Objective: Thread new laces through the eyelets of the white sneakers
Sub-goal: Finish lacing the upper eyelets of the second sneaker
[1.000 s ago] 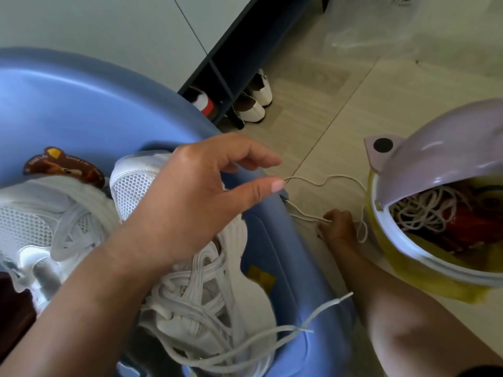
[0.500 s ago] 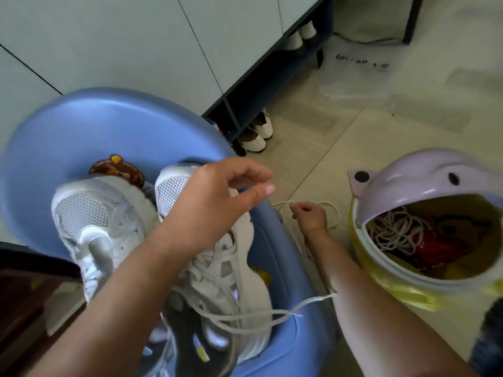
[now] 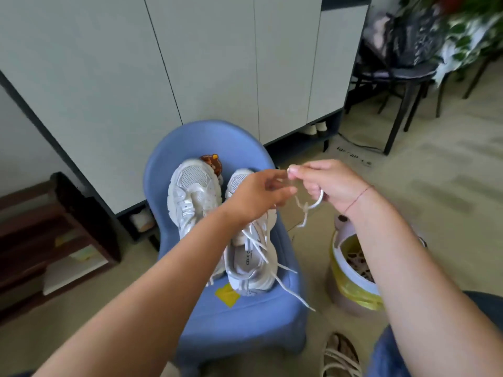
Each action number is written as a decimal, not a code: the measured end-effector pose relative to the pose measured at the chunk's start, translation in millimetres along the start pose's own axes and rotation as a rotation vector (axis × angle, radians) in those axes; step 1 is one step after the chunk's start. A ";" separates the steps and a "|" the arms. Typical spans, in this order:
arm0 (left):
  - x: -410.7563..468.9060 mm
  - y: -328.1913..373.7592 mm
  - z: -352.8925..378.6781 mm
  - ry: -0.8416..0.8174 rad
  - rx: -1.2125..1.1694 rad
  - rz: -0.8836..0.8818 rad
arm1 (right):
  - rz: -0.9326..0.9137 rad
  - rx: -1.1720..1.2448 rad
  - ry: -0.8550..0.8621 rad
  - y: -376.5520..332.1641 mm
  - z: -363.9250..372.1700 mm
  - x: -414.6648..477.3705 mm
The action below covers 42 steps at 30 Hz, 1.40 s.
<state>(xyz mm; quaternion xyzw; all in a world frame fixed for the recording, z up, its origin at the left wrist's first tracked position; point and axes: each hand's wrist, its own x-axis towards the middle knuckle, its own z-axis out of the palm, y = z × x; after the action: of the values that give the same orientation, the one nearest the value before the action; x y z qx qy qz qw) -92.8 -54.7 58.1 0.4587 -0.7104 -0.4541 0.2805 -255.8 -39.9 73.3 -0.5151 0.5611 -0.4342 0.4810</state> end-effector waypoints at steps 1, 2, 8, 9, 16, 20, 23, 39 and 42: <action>-8.0 4.6 -5.2 0.014 -0.004 0.009 | -0.016 0.037 -0.039 -12.6 2.0 -6.8; -15.2 8.5 -10.3 0.039 -0.012 0.016 | -0.032 0.056 -0.068 -23.9 3.8 -12.7; -47.2 35.7 -38.0 0.114 -0.155 0.084 | -0.111 0.009 -0.237 -78.9 28.0 -38.5; -52.9 40.4 -44.6 0.108 -0.199 0.110 | -0.115 -0.010 -0.252 -85.5 32.5 -40.6; -84.3 20.6 -129.6 0.335 -0.470 0.117 | -0.031 0.041 -0.338 -82.7 34.3 -41.8; -97.4 -27.5 -179.3 0.578 -0.665 -0.118 | 0.042 0.263 -0.347 -62.0 32.3 -33.6; -112.3 -65.2 -210.7 0.700 -0.852 -0.295 | 0.102 0.414 -0.280 -48.4 32.5 -25.6; -104.8 -20.9 -91.0 0.139 -0.422 -0.130 | 0.083 0.695 -0.402 -77.0 148.3 3.0; -103.4 -25.9 -79.8 0.151 -0.326 -0.151 | 0.058 0.773 -0.360 -87.0 154.2 11.8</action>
<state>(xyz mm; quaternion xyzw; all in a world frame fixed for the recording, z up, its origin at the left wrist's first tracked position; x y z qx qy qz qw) 26.2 3.8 70.9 0.4920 -0.5681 -0.5471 0.3686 -89.7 -58.4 133.1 -0.3485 0.2786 -0.5021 0.7408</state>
